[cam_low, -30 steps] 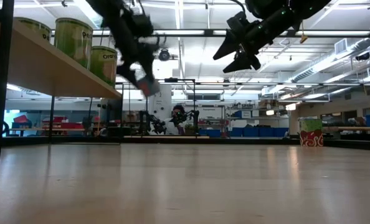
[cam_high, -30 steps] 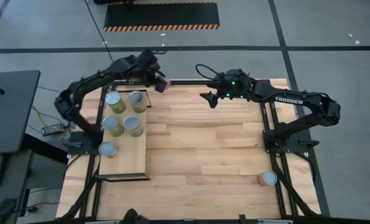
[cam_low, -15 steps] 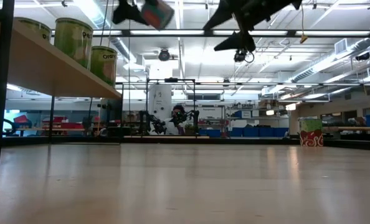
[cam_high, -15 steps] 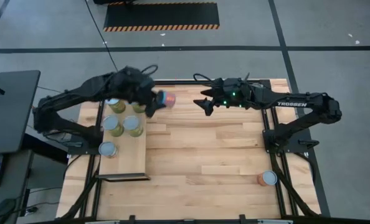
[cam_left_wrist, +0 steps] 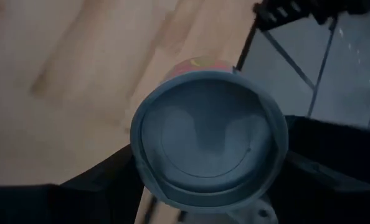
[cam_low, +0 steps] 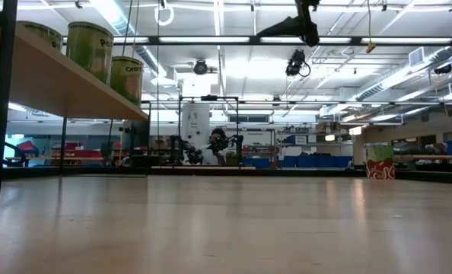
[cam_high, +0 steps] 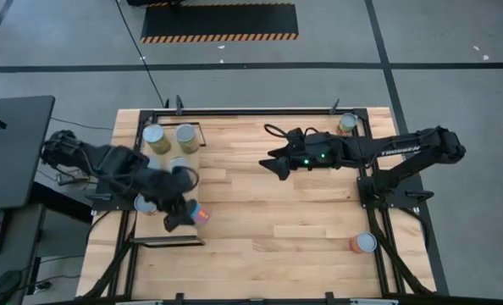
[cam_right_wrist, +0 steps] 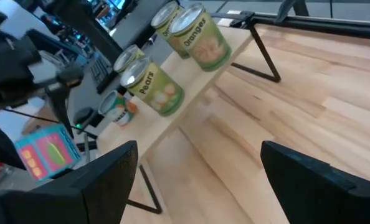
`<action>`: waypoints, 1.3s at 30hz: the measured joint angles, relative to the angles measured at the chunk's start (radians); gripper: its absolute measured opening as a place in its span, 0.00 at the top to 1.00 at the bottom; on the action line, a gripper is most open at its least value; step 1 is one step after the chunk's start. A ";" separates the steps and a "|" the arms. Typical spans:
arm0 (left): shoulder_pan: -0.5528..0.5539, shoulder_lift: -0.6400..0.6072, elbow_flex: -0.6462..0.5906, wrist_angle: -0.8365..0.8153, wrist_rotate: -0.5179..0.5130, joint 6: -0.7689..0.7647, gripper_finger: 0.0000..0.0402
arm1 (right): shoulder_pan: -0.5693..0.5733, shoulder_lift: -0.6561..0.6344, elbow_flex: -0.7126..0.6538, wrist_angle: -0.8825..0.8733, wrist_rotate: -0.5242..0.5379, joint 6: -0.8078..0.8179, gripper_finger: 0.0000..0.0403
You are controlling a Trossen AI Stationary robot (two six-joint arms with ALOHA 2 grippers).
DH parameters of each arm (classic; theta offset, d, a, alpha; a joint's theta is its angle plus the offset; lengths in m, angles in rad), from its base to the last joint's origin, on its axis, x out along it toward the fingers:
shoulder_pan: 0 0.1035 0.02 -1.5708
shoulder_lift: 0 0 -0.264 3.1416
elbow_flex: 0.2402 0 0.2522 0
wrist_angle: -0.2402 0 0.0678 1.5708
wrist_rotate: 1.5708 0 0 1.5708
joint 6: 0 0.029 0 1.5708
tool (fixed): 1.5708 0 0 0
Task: Pick and place cans onto a shelf
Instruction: Put the canned corn on the shelf
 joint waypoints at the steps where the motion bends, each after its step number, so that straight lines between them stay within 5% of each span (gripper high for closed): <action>1: -0.023 0.000 0.000 -0.009 -0.012 -0.066 0.30 | 0.006 0.000 0.000 0.005 0.012 0.004 0.14; 14: -0.221 -0.004 0.000 -0.079 0.095 -0.672 0.30 | 0.014 0.000 0.000 0.006 0.006 -0.127 0.14; 20: -0.220 -0.007 0.000 -0.324 -0.060 -0.874 0.30 | 0.014 0.000 0.000 -0.008 -0.048 -0.204 0.14; 39: -0.155 0.156 0.000 -0.426 -0.222 -1.028 0.29 | 0.014 0.001 0.000 -0.135 -0.100 -0.312 0.14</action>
